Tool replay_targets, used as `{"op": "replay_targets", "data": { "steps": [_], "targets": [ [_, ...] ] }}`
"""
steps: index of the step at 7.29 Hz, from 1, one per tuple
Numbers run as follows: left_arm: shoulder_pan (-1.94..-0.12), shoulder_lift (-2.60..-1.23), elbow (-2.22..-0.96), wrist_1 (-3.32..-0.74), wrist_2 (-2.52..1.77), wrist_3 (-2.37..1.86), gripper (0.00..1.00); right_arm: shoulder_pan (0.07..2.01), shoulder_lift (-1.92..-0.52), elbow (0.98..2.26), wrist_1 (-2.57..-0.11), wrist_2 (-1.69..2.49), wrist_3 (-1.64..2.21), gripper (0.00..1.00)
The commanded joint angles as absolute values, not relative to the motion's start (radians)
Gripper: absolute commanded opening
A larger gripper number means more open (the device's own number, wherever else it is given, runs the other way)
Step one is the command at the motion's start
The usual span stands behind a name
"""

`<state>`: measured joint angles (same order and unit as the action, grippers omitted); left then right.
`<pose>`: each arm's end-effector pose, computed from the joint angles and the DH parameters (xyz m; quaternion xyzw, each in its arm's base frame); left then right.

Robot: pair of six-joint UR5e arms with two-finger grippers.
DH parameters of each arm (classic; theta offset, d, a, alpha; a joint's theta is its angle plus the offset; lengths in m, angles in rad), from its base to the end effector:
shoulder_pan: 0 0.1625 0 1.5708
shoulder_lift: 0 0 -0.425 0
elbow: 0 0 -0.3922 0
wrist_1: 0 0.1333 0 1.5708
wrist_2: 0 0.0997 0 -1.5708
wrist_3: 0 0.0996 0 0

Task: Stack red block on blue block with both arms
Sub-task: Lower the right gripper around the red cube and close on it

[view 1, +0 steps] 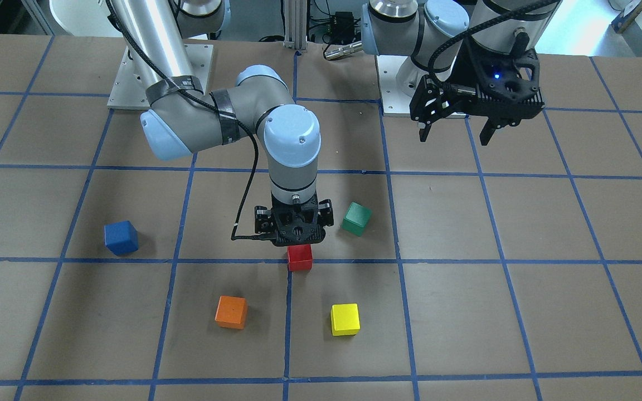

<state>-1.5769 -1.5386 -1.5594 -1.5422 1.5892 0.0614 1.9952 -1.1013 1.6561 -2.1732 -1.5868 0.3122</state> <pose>-0.1344 -0.4840 0.5122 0.0334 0.9987 -0.0358 0.0102 0.3794 -0.5199 0.2402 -0.0559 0.9981 -0.0251 0.0011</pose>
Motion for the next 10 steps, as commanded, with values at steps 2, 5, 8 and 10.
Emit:
{"op": "replay_targets", "data": {
  "steps": [2,5,8,10],
  "targets": [
    [-1.577,-1.543,-1.545,-1.542,1.588,0.061,1.00,1.999,-1.057,1.655,-2.180,-1.586,0.308,1.00],
    [-1.577,-1.540,-1.543,-1.542,1.595,0.061,1.00,1.999,-1.035,1.655,-2.220,-1.585,0.307,1.00],
    [-1.580,-1.535,-1.552,-1.542,1.595,0.061,1.00,1.999,-1.008,1.637,-2.258,-1.566,0.292,0.96],
    [-1.580,-1.534,-1.555,-1.542,1.591,0.060,1.00,1.999,-1.006,1.635,-2.240,-1.566,0.296,0.27]
  ]
}}
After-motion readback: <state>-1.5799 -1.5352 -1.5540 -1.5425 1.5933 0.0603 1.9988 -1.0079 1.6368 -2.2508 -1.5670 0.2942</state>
